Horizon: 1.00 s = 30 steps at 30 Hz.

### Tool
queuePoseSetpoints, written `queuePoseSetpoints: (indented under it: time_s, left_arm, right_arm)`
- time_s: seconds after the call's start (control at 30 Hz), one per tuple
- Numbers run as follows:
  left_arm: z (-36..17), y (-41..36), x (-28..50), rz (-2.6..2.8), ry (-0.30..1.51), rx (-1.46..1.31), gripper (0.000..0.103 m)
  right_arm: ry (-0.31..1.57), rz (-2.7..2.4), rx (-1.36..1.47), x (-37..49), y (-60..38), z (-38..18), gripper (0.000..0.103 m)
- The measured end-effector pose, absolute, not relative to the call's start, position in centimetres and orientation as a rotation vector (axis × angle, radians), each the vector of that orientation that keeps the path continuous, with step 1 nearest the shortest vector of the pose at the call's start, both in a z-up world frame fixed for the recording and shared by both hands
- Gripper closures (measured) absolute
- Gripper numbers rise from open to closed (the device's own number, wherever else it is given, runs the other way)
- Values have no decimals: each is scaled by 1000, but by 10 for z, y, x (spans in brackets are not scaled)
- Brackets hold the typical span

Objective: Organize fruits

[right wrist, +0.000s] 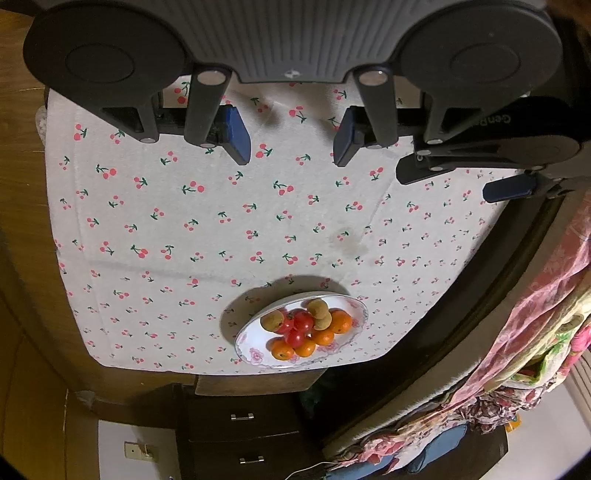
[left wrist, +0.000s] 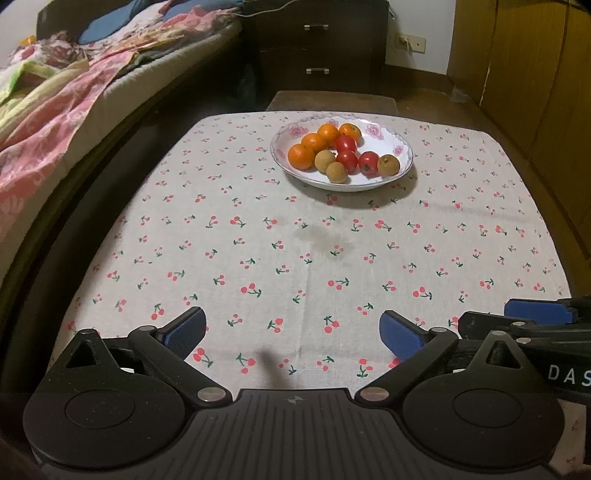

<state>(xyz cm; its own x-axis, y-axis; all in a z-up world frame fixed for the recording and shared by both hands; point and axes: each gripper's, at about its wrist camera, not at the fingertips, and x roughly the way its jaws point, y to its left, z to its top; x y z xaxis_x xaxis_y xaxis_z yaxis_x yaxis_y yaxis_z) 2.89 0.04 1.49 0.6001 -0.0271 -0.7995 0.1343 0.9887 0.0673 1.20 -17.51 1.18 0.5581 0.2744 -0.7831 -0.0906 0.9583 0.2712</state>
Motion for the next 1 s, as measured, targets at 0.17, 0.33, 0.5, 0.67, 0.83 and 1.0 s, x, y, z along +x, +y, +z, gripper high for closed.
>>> queuePoseSetpoints:
  time_s: [0.17, 0.33, 0.5, 0.67, 0.83, 1.0]
  left_arm:
    - [16, -1, 29, -91, 926, 131, 3]
    - [13, -2, 31, -86, 957, 138, 2]
    - [14, -2, 31, -86, 949, 139, 1]
    - [12, -3, 31, -86, 950, 151, 1]
    - [12, -2, 31, -85, 951, 147, 1]
    - [12, -2, 30, -82, 944, 153, 1]
  right_arm:
    - [957, 218, 210, 12, -175, 12, 54]
    - [961, 218, 209, 12, -176, 10, 54]
    - [957, 222, 221, 12, -177, 10, 54]
    - [963, 222, 218, 13, -177, 9, 54]
    - [963, 222, 216, 13, -176, 8, 54]
    - [964, 221, 216, 13, -176, 9, 54]
